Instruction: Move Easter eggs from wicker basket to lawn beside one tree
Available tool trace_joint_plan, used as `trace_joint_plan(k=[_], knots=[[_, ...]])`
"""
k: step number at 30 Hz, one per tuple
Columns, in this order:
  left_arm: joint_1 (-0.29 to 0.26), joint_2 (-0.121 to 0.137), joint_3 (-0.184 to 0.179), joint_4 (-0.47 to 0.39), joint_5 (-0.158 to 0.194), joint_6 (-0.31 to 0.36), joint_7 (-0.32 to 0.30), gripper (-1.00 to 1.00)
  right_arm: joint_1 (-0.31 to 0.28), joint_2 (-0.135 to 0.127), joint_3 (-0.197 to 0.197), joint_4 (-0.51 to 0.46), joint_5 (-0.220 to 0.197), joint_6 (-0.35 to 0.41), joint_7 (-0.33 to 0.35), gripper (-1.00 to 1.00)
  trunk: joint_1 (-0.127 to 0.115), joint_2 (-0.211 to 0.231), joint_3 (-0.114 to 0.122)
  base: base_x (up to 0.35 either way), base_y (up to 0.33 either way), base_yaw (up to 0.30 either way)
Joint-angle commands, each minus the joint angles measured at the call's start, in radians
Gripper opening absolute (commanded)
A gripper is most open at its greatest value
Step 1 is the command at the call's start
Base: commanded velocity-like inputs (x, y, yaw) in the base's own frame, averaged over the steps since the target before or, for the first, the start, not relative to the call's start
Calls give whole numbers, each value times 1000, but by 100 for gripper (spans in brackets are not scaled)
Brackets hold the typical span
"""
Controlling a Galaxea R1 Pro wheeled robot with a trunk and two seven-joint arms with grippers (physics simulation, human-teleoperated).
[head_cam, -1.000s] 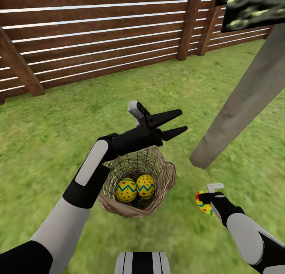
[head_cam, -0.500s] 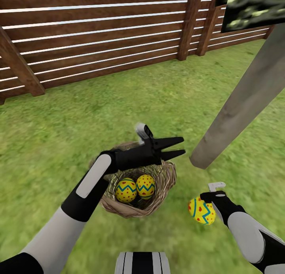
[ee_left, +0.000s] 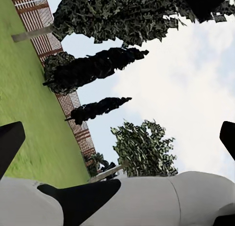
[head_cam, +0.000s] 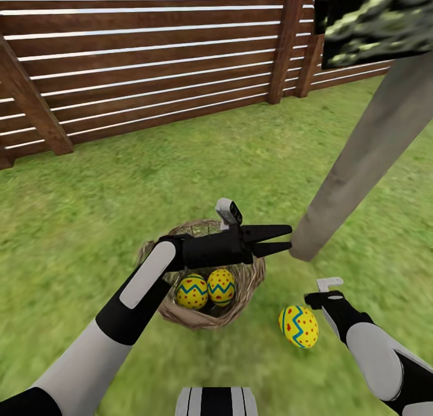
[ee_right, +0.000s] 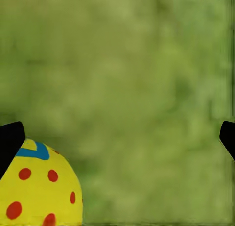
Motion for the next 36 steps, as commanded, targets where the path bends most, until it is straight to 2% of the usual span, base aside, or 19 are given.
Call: trace_joint_plan(k=[1, 6, 8, 10, 11, 12, 13, 15, 17, 19, 20, 21, 23, 27, 28, 30, 31, 33, 36], knots=[[-1, 0, 0, 1, -4, 2, -5, 100, -1, 0, -4, -1, 4, 2, -1, 100, -1, 0, 3, -311, 0, 0], [-1, 1, -1, -2, -4, 2, -6, 100, -1, 0, -6, -3, 1, -1, 20, 100, -3, 1, 23, -303, 0, 0], [-1, 3, -1, -9, -4, 2, -7, 100, 0, 0, -7, -4, -1, -1, 64, 100, -4, 2, 30, -113, 0, 0], [-2, 16, 0, -16, -4, 3, -8, 100, 0, -4, -11, -16, -3, 2, 169, 100, -5, 2, 38, -24, 0, 0], [-2, 26, 1, -20, -4, 4, -9, 100, 0, -15, -18, -33, -8, 5, 294, 100, -6, 2, 42, -5, 0, 0], [-3, 32, 2, -21, -4, 4, -10, 100, 1, -27, -35, -45, -19, 7, 366, 100, -6, 3, 46, -3, 0, 0], [-12, 41, 3, -26, -4, 4, -11, 100, 1, -46, -83, -68, -41, 10, 469, 100, -6, 3, 50, 0, 0, 0], [-20, 46, 5, -31, -4, 33, -15, 100, 1, -72, -125, -108, -53, 15, 565, 100, -7, 3, 58, 0, 0, 0], [-26, 75, 28, -31, -4, 47, -44, 100, 3, -114, -156, -142, -56, 18, 643, 100, -8, 4, 65, 0, 0, 0], [-30, 129, 37, -32, -4, 49, -108, 100, 5, -152, -221, -153, -56, 30, 711, 100, -9, 4, 73, 0, 0, 0], [-34, 165, 39, -32, -4, 49, -171, 100, 5, -173, -258, -158, -56, 51, 738, 100, -10, 4, 77, 0, 0, 0], [-35, 185, 41, -32, -4, 48, -212, 100, 6, -190, -273, -163, -56, 61, 748, 100, -10, 5, 81, 0, 0, 0], [-36, 225, 68, -32, -4, 47, -258, 100, 7, -218, -286, -166, -57, 70, 770, 100, -11, 5, 88, 0, 0, 0], [-34, 282, 106, -32, -4, 48, -285, 100, 23, -265, -290, -162, -59, 75, 900, 100, -13, 6, 104, 0, 0, 0], [-34, 290, 112, -32, -4, 47, -315, 100, 29, -277, -290, -162, -60, 76, 936, 100, -13, 6, 108, 0, 0, 0], [-34, 296, 118, -32, -4, 46, -371, 100, 34, -300, -291, -161, -60, 80, 1035, 100, -14, 7, 116, 0, 0, 0], [-34, 297, 119, -32, -4, 46, -382, 100, 34, -310, -291, -161, -60, 100, 1099, 100, -14, 7, 116, 0, 0, 0], [-34, 297, 120, -32, -4, 45, -387, 100, 35, -318, -291, -162, -59, 126, 1160, 100, -14, 7, 116, 0, 0, 0], [-16, 301, 119, -16, 1, 42, -396, 100, 22, -324, -294, -174, -62, 132, 1166, 100, -14, 7, 116, 0, 0, 0]])
